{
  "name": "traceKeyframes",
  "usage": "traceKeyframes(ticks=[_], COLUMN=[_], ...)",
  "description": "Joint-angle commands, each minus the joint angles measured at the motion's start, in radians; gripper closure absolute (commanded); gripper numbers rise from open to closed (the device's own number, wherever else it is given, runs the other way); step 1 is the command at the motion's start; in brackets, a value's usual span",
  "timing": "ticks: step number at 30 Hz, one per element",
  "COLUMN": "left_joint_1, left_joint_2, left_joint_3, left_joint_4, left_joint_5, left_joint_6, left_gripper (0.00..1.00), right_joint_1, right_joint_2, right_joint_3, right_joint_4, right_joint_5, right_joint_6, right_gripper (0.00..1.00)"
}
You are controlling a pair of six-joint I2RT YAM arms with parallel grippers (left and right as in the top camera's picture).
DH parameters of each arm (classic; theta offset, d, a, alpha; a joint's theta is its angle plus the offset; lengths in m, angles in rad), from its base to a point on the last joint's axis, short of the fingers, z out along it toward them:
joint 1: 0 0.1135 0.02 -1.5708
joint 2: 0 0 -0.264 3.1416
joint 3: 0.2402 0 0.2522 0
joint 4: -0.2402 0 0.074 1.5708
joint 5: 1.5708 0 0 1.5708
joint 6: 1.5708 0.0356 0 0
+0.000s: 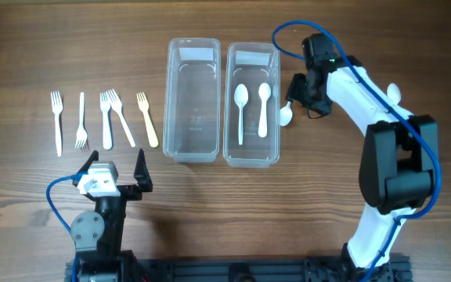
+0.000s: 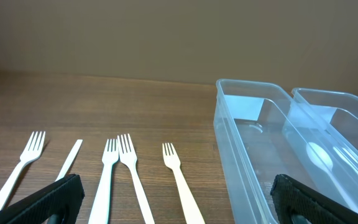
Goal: Pack container
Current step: 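Lower the right gripper onto the thin white spoon and grasp it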
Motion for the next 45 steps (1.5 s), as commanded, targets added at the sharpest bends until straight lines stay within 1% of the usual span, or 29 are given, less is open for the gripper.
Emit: traceKeyframes(ticks=[1, 10, 17, 20, 21, 22, 24, 25, 28, 30, 33, 35, 38, 39, 40, 42, 45], left_joint_1=[-0.007, -0.007, -0.007, -0.007, -0.007, -0.007, -0.007, -0.007, -0.007, -0.007, -0.007, -0.007, -0.007, -0.007, -0.007, -0.007, -0.007], left_joint_2=[-0.006, -0.006, -0.006, -0.006, -0.006, -0.006, -0.006, -0.006, -0.006, -0.006, -0.006, -0.006, -0.006, -0.006, -0.006, -0.006, -0.006], left_joint_3=[-0.006, -0.006, -0.006, -0.006, -0.006, -0.006, -0.006, -0.006, -0.006, -0.006, -0.006, -0.006, -0.006, -0.006, -0.006, -0.006, -0.006], left_joint_4=[0.002, 0.002, 0.002, 0.002, 0.002, 0.002, 0.002, 0.002, 0.002, 0.002, 0.002, 0.002, 0.002, 0.002, 0.002, 0.002, 0.002], left_joint_5=[0.016, 0.016, 0.016, 0.016, 0.016, 0.016, 0.016, 0.016, 0.016, 0.016, 0.016, 0.016, 0.016, 0.016, 0.016, 0.016, 0.016], left_joint_6=[0.019, 0.019, 0.019, 0.019, 0.019, 0.019, 0.019, 0.019, 0.019, 0.019, 0.019, 0.019, 0.019, 0.019, 0.019, 0.019, 0.019], left_gripper=[0.0, 0.0, 0.0, 0.0, 0.0, 0.0, 0.0, 0.0, 0.0, 0.0, 0.0, 0.0, 0.0, 0.0, 0.0, 0.0, 0.0], right_joint_1=[0.03, 0.029, 0.029, 0.029, 0.029, 0.029, 0.029, 0.029, 0.028, 0.026, 0.014, 0.003, -0.008, -0.013, -0.014, -0.017, -0.016], right_joint_2=[0.014, 0.024, 0.139, 0.152, 0.152, 0.152, 0.152, 0.152, 0.152, 0.152, 0.152, 0.151, 0.148, 0.146, 0.146, 0.13, 0.083], right_joint_3=[0.019, 0.019, 0.019, 0.019, 0.019, 0.019, 0.019, 0.019, 0.019, 0.019, 0.019, 0.02, 0.023, 0.04, 0.053, 0.137, 0.264], right_joint_4=[0.002, 0.02, 0.046, 0.048, 0.047, 0.044, 0.035, 0.028, 0.011, -0.007, -0.036, -0.043, -0.051, -0.069, -0.08, -0.149, -0.252], right_joint_5=[0.048, 0.048, 0.047, 0.047, 0.048, 0.048, 0.048, 0.048, 0.06, 0.077, 0.085, 0.085, 0.085, 0.085, 0.085, 0.106, 0.156], right_joint_6=[-0.002, 0.001, -0.01, -0.01, -0.01, -0.01, -0.009, -0.009, -0.009, -0.011, -0.011, -0.011, -0.011, -0.016, -0.026, -0.063, -0.067], right_gripper=[0.32, 0.33, 0.32, 0.32, 0.35, 0.41, 0.58, 0.62, 0.64, 0.67, 0.79, 0.89, 0.92, 0.96, 0.96, 0.96, 0.96])
